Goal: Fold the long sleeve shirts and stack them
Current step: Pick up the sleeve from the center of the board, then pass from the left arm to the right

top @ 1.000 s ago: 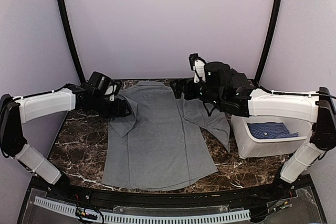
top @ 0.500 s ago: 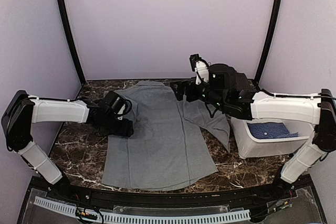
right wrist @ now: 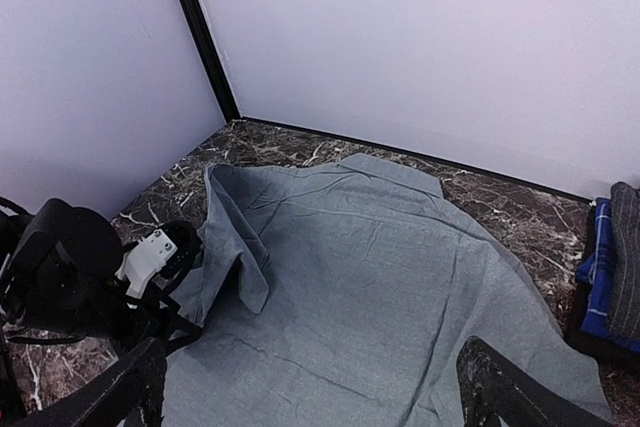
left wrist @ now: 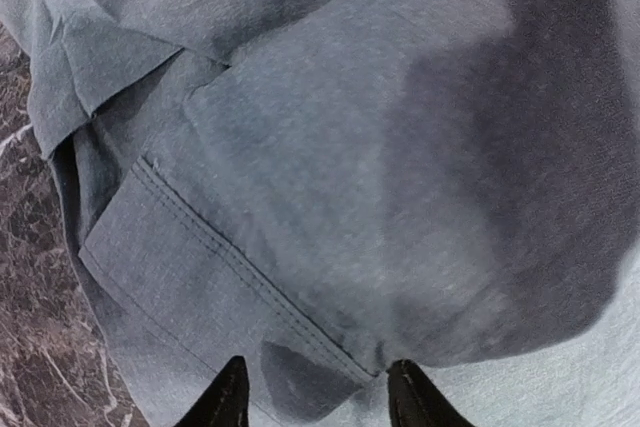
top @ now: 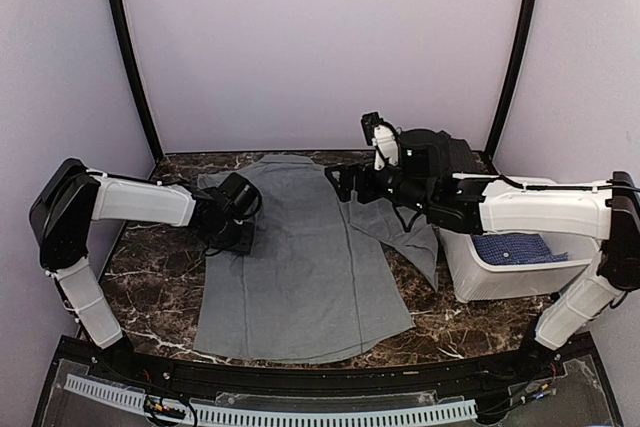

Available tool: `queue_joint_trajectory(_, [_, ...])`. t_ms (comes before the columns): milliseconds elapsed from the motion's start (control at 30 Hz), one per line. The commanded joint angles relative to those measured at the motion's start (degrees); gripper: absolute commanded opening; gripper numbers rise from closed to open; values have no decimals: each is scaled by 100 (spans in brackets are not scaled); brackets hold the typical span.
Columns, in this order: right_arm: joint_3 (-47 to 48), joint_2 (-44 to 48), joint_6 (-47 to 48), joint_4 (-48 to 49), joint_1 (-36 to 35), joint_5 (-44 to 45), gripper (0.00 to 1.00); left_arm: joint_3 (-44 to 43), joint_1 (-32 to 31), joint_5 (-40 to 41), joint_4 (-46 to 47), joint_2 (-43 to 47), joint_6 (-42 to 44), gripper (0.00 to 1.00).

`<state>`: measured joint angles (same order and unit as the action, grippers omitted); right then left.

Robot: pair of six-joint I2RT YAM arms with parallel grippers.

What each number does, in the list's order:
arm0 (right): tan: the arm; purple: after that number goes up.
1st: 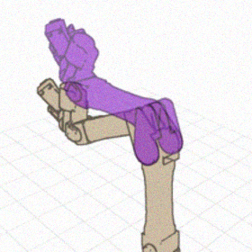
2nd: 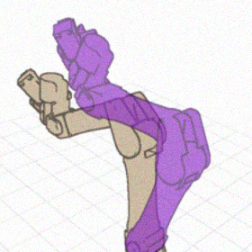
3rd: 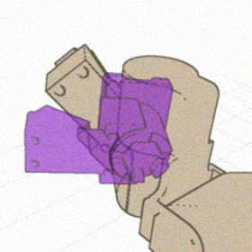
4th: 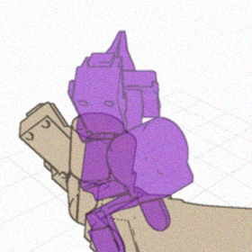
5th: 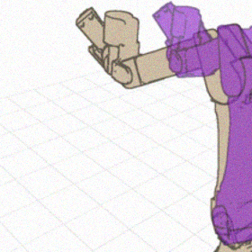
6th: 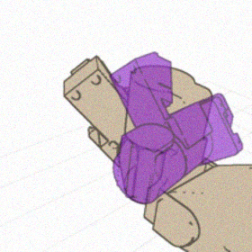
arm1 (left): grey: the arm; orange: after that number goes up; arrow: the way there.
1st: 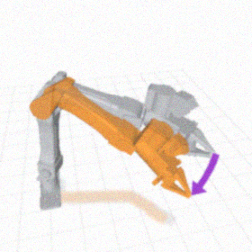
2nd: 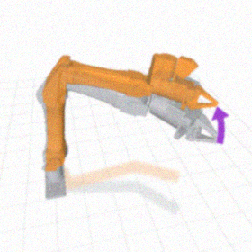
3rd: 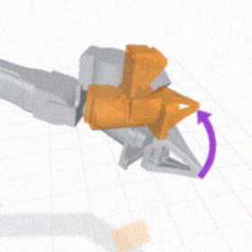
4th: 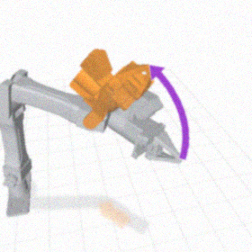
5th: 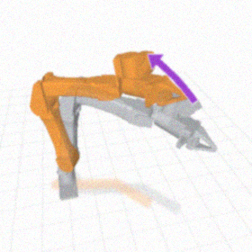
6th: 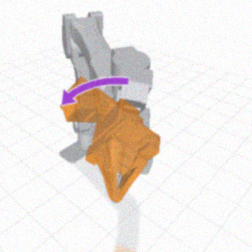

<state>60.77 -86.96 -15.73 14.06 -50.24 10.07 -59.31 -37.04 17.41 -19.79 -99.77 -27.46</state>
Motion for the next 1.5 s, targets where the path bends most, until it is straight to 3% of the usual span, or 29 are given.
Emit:
queue_joint_trajectory(0, [-101, 257, -79, 211, 20, -49, 98, -225, -14, 291, -169, -157, -24, 38])
queue_joint_trajectory(167, [-119, 221, -40, 219, 14, -119, 97, -423, -4, 180, -300, -167, 52, 8])
queue_joint_trajectory(233, [-85, 135, 108, 211, -1, -248, 96, -549, -5, -14, -373, -63, 105, 1])
queue_joint_trajectory(600, [-64, -556, 326, 781, -215, -752, 92, -1852, 118, -2383, -984, 433, -246, 0])
queue_joint_trajectory(833, [-196, -1094, 263, 1724, -350, -929, 92, -1694, 607, -4047, -239, 674, -1189, 0])
queue_joint_trajectory(1100, [22, -1917, 638, 2432, -355, -1325, 92, -1632, 848, -4700, 322, 763, -1639, 0])
queue_joint_trajectory(1467, [862, -2702, 1200, 2314, -348, -1069, 92, -1708, 985, -5022, 447, 846, -1718, 0])
